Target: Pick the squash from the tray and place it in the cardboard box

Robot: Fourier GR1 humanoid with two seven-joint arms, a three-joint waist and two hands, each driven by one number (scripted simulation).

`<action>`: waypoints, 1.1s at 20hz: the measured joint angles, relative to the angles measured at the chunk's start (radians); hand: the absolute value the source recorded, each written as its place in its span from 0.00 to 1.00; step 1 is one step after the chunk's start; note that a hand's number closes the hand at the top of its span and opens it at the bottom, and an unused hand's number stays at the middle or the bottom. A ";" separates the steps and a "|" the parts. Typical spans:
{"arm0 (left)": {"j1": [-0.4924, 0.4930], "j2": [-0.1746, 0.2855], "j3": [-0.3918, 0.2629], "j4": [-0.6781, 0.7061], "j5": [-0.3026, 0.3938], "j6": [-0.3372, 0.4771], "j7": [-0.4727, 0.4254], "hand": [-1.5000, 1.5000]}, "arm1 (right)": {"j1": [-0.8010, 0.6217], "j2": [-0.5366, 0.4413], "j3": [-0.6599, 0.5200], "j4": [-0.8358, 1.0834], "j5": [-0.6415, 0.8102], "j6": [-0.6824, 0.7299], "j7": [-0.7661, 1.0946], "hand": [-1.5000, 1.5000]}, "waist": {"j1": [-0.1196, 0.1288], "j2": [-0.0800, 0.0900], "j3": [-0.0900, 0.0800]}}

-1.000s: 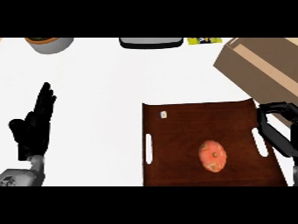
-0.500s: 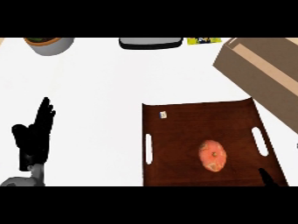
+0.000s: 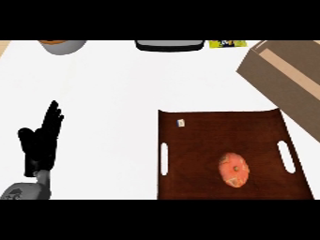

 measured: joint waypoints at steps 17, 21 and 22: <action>-0.032 -0.028 -0.002 0.041 -0.018 -0.025 -0.018 0.50 | -0.466 0.106 0.256 -0.032 0.194 0.568 0.707 0.00 | 0.030 -0.002 0.005; -0.042 -0.031 0.003 0.038 -0.022 -0.023 -0.002 0.50 | -0.555 0.191 0.275 -0.009 0.232 0.624 0.741 0.00 | 0.025 -0.004 0.005; -0.038 -0.027 0.007 0.036 -0.021 -0.027 -0.001 0.50 | -0.571 0.219 0.292 0.010 0.253 0.632 0.744 0.00 | 0.025 -0.005 0.005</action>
